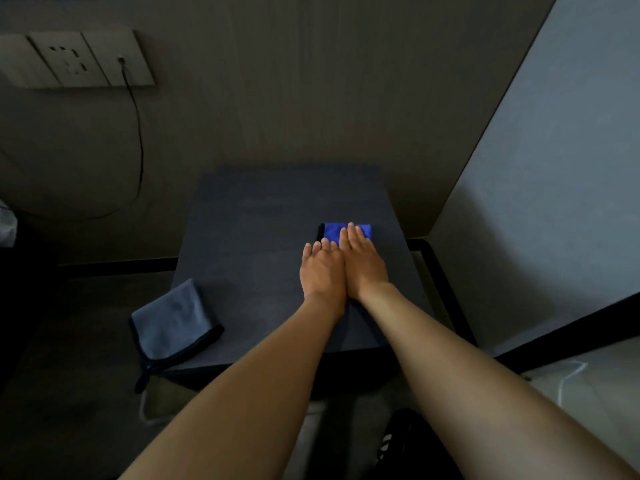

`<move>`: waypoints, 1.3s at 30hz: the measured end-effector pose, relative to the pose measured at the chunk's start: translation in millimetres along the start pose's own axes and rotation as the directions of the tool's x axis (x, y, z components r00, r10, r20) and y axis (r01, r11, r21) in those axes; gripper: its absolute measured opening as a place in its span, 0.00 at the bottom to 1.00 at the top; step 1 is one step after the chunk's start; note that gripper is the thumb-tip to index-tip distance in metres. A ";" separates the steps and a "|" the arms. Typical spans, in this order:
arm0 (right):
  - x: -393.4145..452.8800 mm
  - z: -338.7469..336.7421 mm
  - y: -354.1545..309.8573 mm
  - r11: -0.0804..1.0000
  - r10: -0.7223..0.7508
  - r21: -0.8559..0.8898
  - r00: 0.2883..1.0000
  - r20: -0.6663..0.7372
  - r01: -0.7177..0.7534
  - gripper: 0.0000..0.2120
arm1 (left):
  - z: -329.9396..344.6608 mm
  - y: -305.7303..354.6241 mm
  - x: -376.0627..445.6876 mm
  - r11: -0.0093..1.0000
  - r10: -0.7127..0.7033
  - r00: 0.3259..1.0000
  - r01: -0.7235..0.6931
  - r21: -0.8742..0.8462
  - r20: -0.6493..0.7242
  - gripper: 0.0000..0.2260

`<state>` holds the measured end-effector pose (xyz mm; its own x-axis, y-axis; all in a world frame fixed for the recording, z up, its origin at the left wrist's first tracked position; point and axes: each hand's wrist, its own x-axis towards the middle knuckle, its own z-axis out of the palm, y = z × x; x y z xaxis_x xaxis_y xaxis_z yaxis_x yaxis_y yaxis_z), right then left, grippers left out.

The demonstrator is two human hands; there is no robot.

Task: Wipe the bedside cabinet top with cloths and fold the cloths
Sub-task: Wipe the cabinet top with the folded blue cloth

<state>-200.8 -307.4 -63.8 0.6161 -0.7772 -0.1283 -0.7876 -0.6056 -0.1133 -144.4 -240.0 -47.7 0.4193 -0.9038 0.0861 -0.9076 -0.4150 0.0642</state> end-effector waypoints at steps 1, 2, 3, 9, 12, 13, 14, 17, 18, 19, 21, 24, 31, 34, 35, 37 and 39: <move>13.3 -2.1 0.5 1.000 -0.002 0.009 1.000 0.001 0.002 0.34 | 1.3 -2.0 12.4 1.000 -0.006 1.000 0.006 0.004 -0.006 0.21; 27.0 -3.7 1.1 1.000 -0.006 0.020 1.000 0.000 0.006 0.34 | 2.6 -4.4 25.1 1.000 -0.013 1.000 0.013 0.010 -0.012 0.20; 41.2 -5.2 1.9 1.000 -0.010 0.027 1.000 -0.001 0.010 0.33 | 3.8 -6.8 38.0 1.000 -0.018 1.000 0.018 0.018 -0.018 0.20; 122.9 -12.9 5.1 0.998 -0.018 0.054 1.000 -0.005 0.018 0.30 | 11.1 -21.8 114.5 0.997 -0.022 0.999 0.023 0.070 -0.027 0.20; 162.0 -16.8 7.7 0.999 -0.027 0.047 0.999 -0.016 0.028 0.30 | 12.8 -27.5 149.6 0.997 -0.029 0.999 0.032 0.070 -0.037 0.19; 173.9 -17.9 8.2 0.999 -0.030 0.039 0.999 -0.019 0.031 0.29 | 13.5 -29.7 160.6 0.997 -0.028 0.999 0.031 0.072 -0.037 0.19; 184.6 -19.1 8.3 0.999 -0.029 0.034 0.999 -0.020 0.029 0.29 | 14.1 -31.9 170.7 0.997 -0.027 0.999 0.029 0.071 -0.037 0.18; 211.8 -23.8 6.5 0.999 -0.017 0.033 0.999 -0.028 0.018 0.28 | 13.5 -38.8 196.9 0.995 -0.032 0.998 0.037 0.089 -0.056 0.15; 218.4 -25.7 5.6 0.999 -0.012 0.050 1.000 -0.027 0.013 0.28 | 13.7 -41.3 204.0 0.994 -0.035 0.998 0.041 0.100 -0.058 0.14; 223.9 -27.2 4.8 0.998 -0.010 0.066 1.000 -0.023 0.011 0.28 | 15.0 -43.6 209.7 0.993 -0.035 0.998 0.041 0.110 -0.060 0.14; 230.9 -28.9 3.0 0.998 -0.012 0.069 1.000 -0.021 0.013 0.28 | 16.5 -46.5 216.9 0.993 -0.030 0.997 0.038 0.107 -0.076 0.13; 229.5 -31.2 2.4 0.997 -0.013 0.075 1.000 -0.015 0.014 0.27 | 17.3 -46.7 214.3 0.994 -0.057 0.995 0.064 0.087 -0.086 0.13; 169.0 -21.6 3.9 0.999 -0.024 0.048 1.000 0.015 0.023 0.29 | 16.0 -34.6 156.8 0.995 -0.013 0.998 0.019 0.093 -0.059 0.13; 124.5 -17.3 1.9 0.999 -0.020 0.026 1.000 0.023 0.019 0.31 | 10.5 -25.8 116.7 0.994 0.006 0.999 -0.001 0.113 -0.044 0.14; 107.6 -16.5 0.5 0.999 -0.018 0.027 1.000 0.024 0.018 0.31 | 8.4 -23.5 101.5 0.994 0.004 0.999 -0.001 0.112 -0.032 0.13; 74.1 -11.1 -2.9 1.000 -0.023 0.008 0.999 0.026 0.023 0.31 | 6.9 -19.2 71.3 0.995 0.002 1.000 0.000 0.104 -0.022 0.13; 39.7 -5.9 -4.7 1.000 -0.030 -0.007 0.999 0.033 0.030 0.32 | 7.2 -14.4 39.8 0.996 0.004 1.000 -0.003 0.088 -0.009 0.14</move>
<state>-172.7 -336.4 -62.5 0.6391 -0.7530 -0.1569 -0.7690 -0.6297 -0.1099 -114.7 -270.8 -52.4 0.4161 -0.9043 0.0957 -0.9072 -0.4200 -0.0237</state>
